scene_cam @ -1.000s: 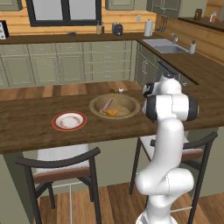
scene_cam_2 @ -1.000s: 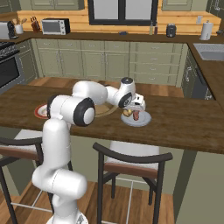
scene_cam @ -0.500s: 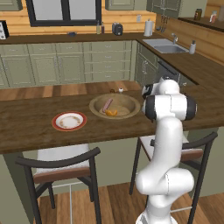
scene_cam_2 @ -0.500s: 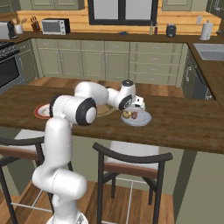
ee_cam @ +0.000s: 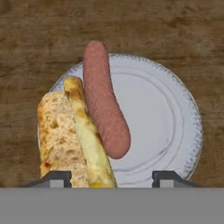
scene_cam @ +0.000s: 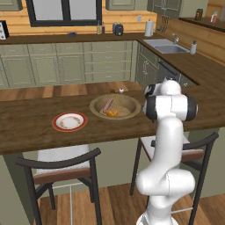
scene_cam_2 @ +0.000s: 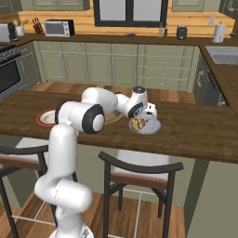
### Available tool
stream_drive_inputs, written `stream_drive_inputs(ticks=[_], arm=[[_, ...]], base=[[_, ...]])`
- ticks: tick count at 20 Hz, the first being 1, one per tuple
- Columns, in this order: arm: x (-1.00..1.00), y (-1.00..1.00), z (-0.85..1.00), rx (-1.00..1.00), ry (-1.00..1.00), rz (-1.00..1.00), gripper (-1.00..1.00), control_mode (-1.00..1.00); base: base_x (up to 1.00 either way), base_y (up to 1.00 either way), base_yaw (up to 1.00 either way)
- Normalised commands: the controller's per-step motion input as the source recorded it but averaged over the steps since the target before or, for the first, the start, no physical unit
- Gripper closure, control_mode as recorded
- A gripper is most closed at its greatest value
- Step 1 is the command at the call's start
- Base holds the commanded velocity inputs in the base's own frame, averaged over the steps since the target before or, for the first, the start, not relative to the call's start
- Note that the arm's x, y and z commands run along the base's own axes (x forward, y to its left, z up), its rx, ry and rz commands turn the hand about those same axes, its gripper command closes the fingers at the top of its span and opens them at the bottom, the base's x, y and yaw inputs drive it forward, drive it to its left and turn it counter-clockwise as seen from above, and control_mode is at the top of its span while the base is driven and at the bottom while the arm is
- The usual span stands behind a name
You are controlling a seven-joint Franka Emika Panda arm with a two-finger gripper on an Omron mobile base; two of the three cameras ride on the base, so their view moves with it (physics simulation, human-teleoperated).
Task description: Place one bun and one sausage from the bowl on each plate.
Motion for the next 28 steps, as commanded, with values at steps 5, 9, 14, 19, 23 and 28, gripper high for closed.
stream_drive_inputs(ticks=[5,9,14,19,23,28], arm=[[-0.19,-0.11,0.40,0.00,-0.13,0.00,-1.00,-1.00],[-0.60,0.25,0.47,0.00,-0.18,0.00,-1.00,-1.00],[-0.47,0.59,0.20,0.00,-0.15,0.00,-1.00,-1.00],[-0.24,0.63,0.11,0.00,-0.10,0.00,-1.00,-1.00],[-0.08,0.38,0.29,0.00,-0.04,0.00,-1.00,-1.00],[0.00,0.28,0.27,0.00,-0.01,0.00,-1.00,-1.00]], base=[[0.00,0.00,0.00],[0.00,0.00,0.00],[0.00,0.00,0.00],[0.00,0.00,0.00],[0.00,0.00,0.00],[0.00,0.00,0.00]])
